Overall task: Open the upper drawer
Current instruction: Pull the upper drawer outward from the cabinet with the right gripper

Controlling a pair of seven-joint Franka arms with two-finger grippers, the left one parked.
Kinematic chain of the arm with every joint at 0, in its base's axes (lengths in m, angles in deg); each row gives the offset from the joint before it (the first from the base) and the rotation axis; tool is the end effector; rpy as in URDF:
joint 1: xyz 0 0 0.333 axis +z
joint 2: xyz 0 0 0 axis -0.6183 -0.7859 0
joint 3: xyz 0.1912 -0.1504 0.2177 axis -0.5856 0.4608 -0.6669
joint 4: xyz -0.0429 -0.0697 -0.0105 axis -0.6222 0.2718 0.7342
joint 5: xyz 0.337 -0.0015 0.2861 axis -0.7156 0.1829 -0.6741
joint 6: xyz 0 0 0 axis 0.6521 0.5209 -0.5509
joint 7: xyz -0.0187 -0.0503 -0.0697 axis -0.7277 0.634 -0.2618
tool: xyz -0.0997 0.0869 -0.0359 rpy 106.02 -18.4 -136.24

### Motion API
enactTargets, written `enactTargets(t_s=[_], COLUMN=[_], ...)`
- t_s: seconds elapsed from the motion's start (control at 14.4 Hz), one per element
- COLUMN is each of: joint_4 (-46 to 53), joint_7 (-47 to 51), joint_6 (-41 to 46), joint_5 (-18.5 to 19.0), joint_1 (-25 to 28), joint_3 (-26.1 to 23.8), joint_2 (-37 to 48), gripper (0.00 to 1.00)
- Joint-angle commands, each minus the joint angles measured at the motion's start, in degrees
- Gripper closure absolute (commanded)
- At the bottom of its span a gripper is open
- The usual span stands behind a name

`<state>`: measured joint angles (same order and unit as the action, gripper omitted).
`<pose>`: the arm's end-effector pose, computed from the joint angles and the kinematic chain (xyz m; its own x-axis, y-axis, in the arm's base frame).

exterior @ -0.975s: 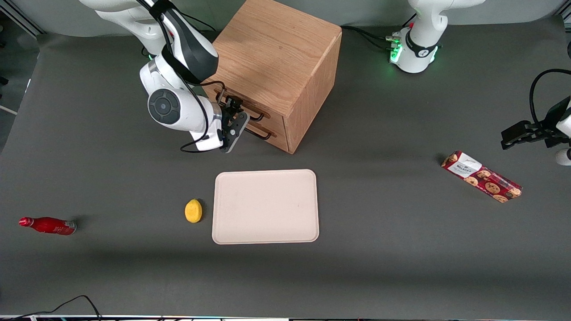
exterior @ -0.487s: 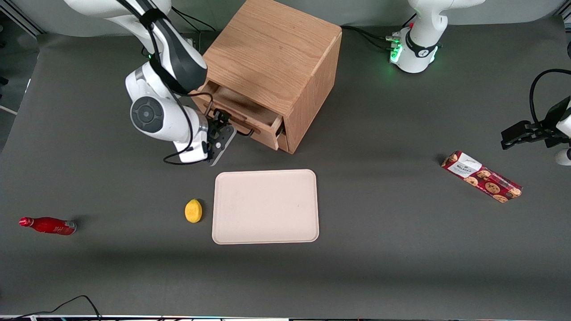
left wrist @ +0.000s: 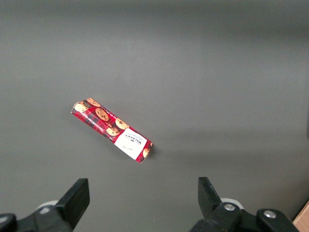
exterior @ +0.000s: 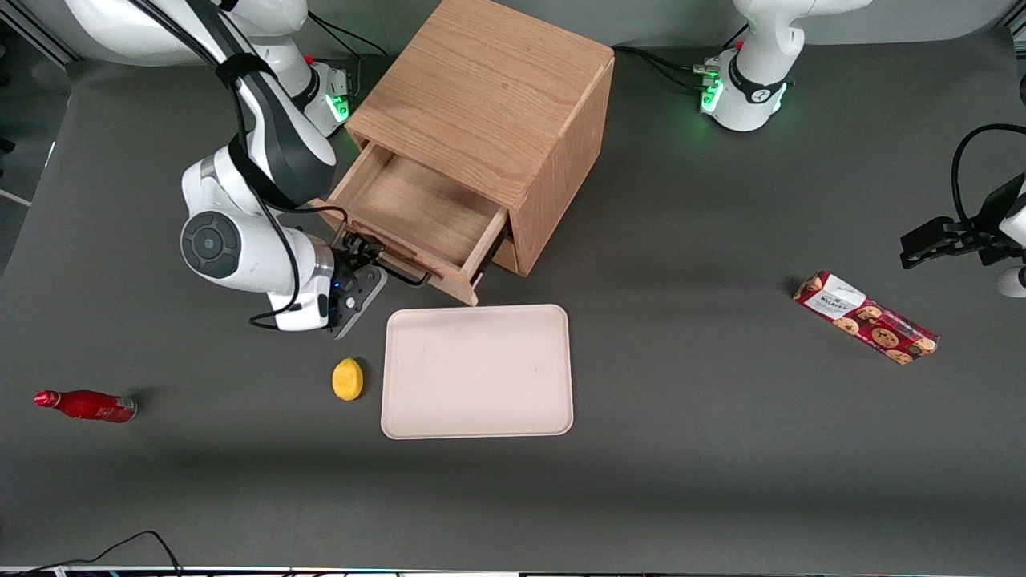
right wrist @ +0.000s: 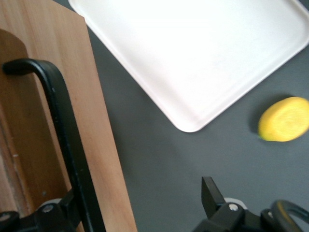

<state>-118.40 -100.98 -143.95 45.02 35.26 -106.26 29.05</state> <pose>0.6122 0.2511 0.3398 0.6600 0.7484 -0.0658 0.7162 -0.6532 -0.2458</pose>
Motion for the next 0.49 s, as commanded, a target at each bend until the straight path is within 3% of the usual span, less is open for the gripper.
enactTargets(t_s=[0.0,0.42], joint_4=[4.41,9.78], joint_7=[0.50,-1.17], joint_6=[0.60,1.21], joint_5=[4.33,4.78], joint_1=[-0.84,-2.08], joint_3=[-0.08,1.15], joint_2=[-3.02,-5.31], gripper=[0.00,0.00])
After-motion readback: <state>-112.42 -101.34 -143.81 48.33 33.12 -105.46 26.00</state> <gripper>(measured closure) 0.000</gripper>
